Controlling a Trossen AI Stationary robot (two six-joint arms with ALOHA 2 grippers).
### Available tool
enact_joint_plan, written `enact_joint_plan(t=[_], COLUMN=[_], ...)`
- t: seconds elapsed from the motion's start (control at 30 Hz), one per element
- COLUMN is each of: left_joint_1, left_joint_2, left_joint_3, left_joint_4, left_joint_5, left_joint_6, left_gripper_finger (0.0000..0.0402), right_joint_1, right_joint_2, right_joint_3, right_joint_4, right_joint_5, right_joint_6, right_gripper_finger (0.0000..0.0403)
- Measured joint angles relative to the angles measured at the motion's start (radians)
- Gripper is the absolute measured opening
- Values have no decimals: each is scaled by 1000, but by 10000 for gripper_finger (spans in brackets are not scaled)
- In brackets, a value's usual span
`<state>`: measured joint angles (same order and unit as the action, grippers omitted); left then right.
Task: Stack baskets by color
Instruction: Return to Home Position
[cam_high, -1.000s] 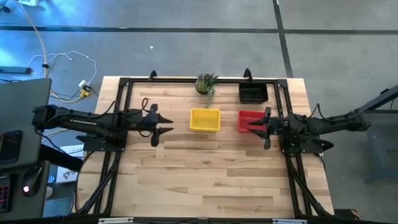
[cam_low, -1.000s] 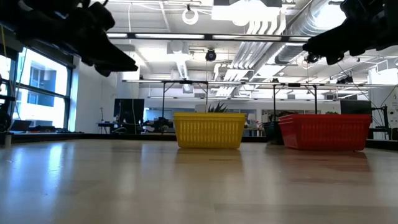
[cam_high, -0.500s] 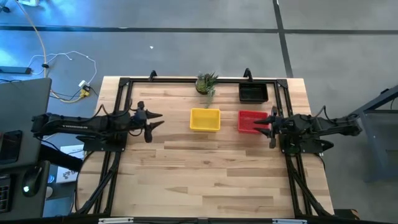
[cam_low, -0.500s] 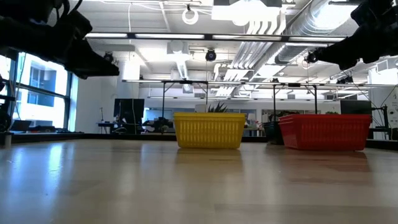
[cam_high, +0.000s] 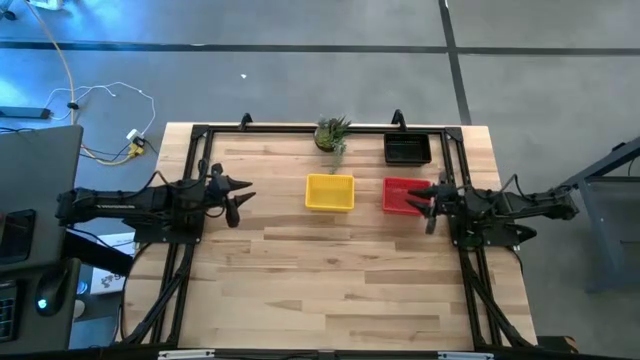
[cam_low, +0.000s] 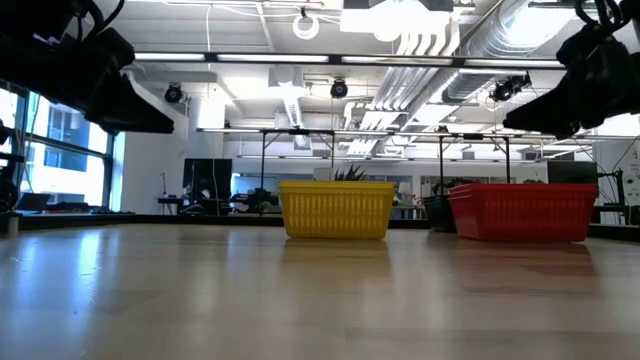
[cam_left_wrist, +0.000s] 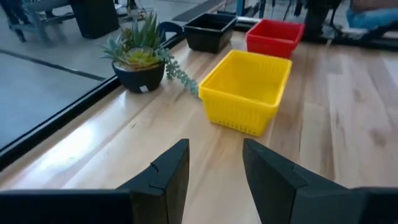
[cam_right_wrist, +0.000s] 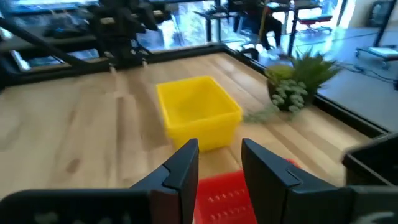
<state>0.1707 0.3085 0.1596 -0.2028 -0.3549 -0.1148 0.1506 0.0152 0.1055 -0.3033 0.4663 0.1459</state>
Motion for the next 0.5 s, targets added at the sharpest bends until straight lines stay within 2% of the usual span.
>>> enact_joint_plan(t=[0.17, 0.4, 0.5], left_joint_1=[0, 0, 0], left_joint_2=[-29, -62, -74], left_joint_3=[0, 0, 0], left_joint_4=[-43, 35, 87], left_joint_5=[7, 56, 86], left_joint_6=[-61, -117, -118], left_gripper_finger=[138, 138, 138], right_joint_1=[1, 0, 0], right_joint_2=[1, 1, 1], right_joint_3=[0, 0, 1], right_joint_4=[40, 35, 28], right_joint_5=[-30, 60, 111], right_joint_6=[-21, -81, -169], right_gripper_finger=[110, 110, 110])
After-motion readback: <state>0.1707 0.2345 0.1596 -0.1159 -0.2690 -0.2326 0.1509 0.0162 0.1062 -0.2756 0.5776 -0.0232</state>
